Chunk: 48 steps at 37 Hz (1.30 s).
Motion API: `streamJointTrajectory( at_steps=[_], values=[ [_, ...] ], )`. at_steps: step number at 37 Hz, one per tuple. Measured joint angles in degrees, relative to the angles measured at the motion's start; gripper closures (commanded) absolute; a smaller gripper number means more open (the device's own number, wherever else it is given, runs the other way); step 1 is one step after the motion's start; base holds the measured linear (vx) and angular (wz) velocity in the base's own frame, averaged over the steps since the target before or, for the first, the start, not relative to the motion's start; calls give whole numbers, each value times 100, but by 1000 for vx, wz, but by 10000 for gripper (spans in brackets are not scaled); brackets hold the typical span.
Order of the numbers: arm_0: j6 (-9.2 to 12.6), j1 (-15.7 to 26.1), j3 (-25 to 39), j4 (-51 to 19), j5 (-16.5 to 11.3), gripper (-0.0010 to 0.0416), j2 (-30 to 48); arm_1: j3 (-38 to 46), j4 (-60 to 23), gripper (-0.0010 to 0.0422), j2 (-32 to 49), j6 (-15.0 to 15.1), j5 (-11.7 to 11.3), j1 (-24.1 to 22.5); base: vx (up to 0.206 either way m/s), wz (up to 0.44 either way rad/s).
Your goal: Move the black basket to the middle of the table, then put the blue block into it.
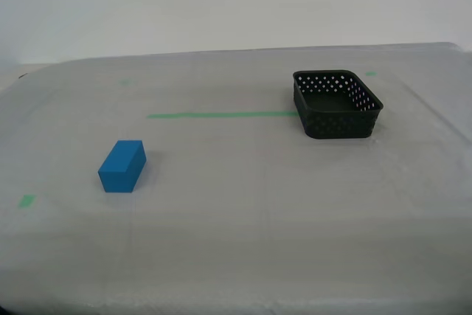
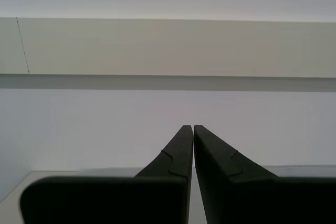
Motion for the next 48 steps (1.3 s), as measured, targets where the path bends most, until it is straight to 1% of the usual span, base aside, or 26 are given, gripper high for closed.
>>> streamJointTrajectory(
  at_steps=[5,15,19,27,33,36,48],
  values=[
    [9,0,4,-173,0,406,0,0,0,412,0,0,0,0,0,0],
    [15,0,542,-1237,0,406,0,0,0,412,0,0,0,0,0,0],
    [15,0,855,-1943,-2,406,0,0,0,412,0,0,0,0,0,0],
    [13,-2,1550,-3626,0,406,0,0,0,412,0,0,0,0,0,0],
    [15,-2,2031,-4616,-2,406,48,0,0,412,0,0,0,0,0,0],
    [20,0,2240,-5038,-2,406,79,0,-2,412,0,0,0,0,0,0],
    [83,-2,2981,-6343,-2,406,264,0,0,412,0,0,0,0,0,0]
  ],
)
